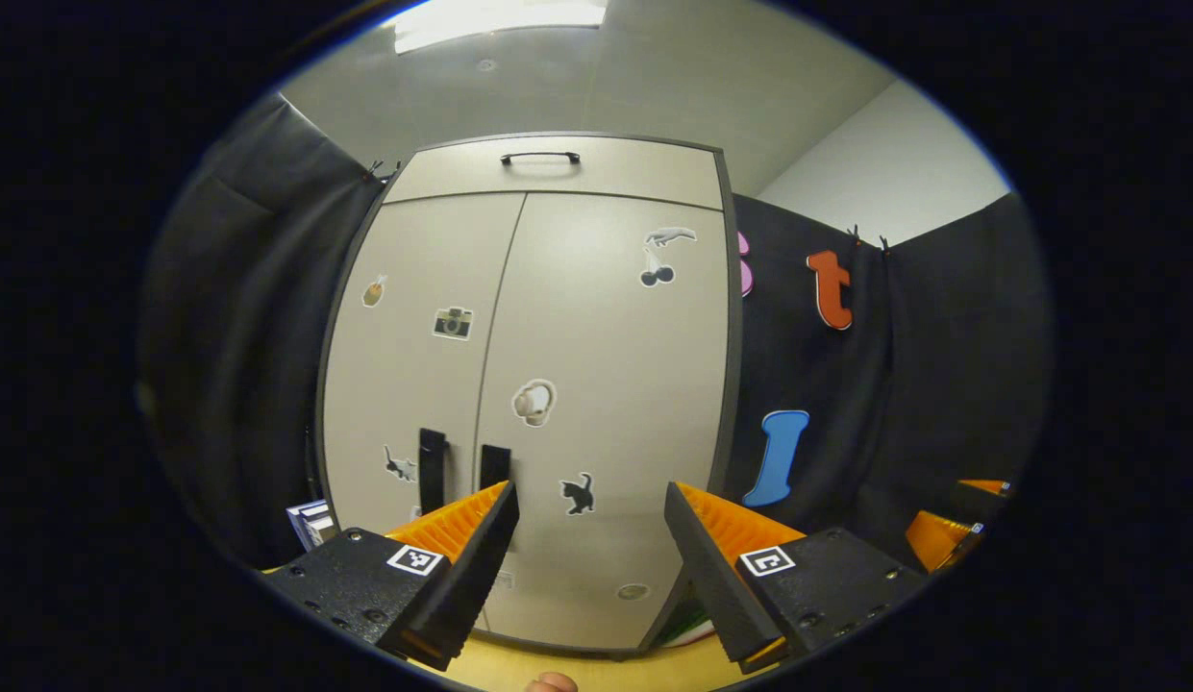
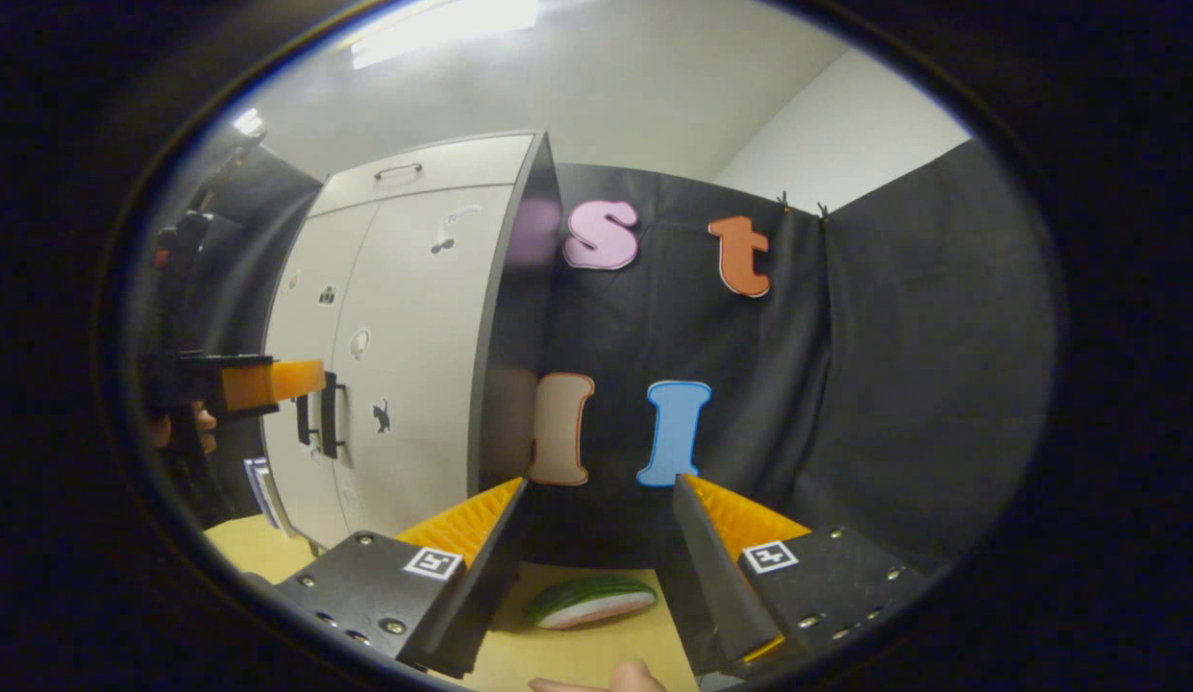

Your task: Grasp the bottle in the cabinet with the left hand and place it on the coaster, then close the right door with the right hand and the left door with the left hand.

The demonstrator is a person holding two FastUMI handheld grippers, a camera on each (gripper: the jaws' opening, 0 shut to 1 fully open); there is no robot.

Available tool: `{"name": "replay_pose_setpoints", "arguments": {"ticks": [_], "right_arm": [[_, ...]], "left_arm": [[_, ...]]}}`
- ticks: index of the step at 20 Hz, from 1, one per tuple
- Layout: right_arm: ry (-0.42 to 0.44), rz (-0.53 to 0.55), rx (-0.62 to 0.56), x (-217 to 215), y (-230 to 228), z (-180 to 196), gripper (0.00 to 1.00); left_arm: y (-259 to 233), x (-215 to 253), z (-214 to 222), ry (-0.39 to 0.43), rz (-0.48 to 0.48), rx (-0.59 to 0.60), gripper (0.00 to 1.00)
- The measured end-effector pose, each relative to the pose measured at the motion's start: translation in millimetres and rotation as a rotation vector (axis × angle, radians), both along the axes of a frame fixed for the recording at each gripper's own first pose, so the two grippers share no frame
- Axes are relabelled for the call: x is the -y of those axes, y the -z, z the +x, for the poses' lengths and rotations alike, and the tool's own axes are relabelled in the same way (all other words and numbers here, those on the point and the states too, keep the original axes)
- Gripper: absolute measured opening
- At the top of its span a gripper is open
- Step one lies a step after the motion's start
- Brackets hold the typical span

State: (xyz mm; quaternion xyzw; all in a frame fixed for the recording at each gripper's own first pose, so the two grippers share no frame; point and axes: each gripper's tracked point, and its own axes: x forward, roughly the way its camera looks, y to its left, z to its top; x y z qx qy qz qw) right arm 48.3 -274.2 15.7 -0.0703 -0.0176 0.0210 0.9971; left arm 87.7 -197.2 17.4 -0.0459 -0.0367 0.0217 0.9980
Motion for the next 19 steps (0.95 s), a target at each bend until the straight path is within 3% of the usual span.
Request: {"name": "replay_pose_setpoints", "arguments": {"ticks": [2, 3, 7, 11, 12, 19], "right_arm": [[0.002, 0.016, 0.005, 11.9, 9.1, -2.0, 0.87], [0.006, 0.032, 0.012, 18.4, 12.3, -2.8, 0.9], [0.015, 0.12, 0.041, 51.5, 23.1, -4.9, 0.9], [0.029, 0.228, 0.066, 100.3, 57.5, 1.9, 0.87], [0.042, 0.235, 0.07, 114.9, 67.5, 3.1, 0.91], [0.096, 0.025, 0.17, 179.1, 107.7, 10.0, 0.9]], "left_arm": [[17.3, 36.3, 14.1, 0.052, -0.005, -0.007, 0.96], [26.8, 51.4, 19.9, 0.07, 0.0, -0.017, 0.96], [64.6, 102.3, 32.7, 0.113, 0.03, -0.045, 0.96], [87.7, 138.5, 35.4, 0.113, 0.028, 0.046, 0.96], [94.8, 149.4, 38.3, 0.128, 0.039, 0.066, 0.96], [164.1, 211.8, 55.2, 0.204, 0.014, 0.017, 0.96]]}}
